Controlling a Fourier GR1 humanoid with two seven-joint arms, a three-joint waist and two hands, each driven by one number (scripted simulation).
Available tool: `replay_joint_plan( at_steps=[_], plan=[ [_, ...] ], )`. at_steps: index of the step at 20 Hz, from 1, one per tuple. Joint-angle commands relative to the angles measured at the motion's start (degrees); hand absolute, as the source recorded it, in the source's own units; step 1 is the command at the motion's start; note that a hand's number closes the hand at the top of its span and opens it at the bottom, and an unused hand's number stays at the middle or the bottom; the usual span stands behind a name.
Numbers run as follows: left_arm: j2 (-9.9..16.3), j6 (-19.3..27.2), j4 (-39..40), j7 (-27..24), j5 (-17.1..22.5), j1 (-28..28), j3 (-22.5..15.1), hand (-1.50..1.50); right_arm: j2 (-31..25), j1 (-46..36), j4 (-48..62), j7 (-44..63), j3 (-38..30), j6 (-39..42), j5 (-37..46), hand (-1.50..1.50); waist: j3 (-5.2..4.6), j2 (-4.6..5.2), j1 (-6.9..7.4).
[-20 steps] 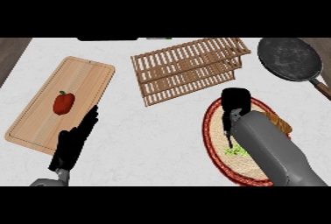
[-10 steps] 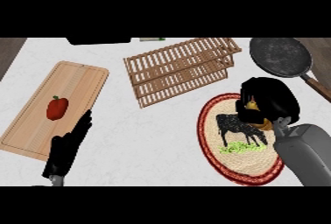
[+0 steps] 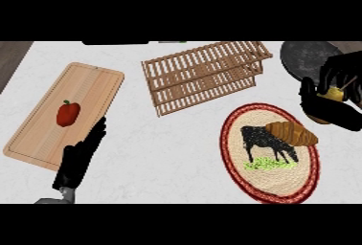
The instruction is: Pick the pear from the placemat and place it in the tiered shelf
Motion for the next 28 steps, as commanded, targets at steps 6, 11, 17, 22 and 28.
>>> replay_joint_plan(
  at_steps=[6,11,17,22,28],
  plan=[
    [-0.1,-2.4,0.6,1.0,-0.1,-2.6,1.4,0.0,0.6,-18.4,11.8,3.1,-4.6,2.4,2.1,1.5,-0.01,0.54,2.31],
    [0.0,-3.9,0.8,-1.4,-0.6,-0.4,0.9,0.0,5.0,-28.3,26.6,0.9,-3.0,-2.8,7.4,1.5,-0.02,0.67,2.9],
    [0.2,-4.7,3.1,-0.8,-0.2,-3.6,2.7,0.0,5.7,-35.9,47.1,-11.2,-3.2,-6.5,10.3,1.5,-0.02,0.92,3.07],
    [-1.2,-3.3,-0.2,2.6,-1.3,-4.4,1.5,0.0,9.2,-44.1,58.9,-14.0,-2.2,-5.6,11.7,1.5,-0.01,0.84,3.33],
    [-0.5,-4.9,-0.6,2.3,-0.8,-4.5,2.2,0.0,13.0,-47.2,75.1,-21.5,-3.1,-11.8,14.1,1.5,0.01,1.21,4.1]
  ],
)
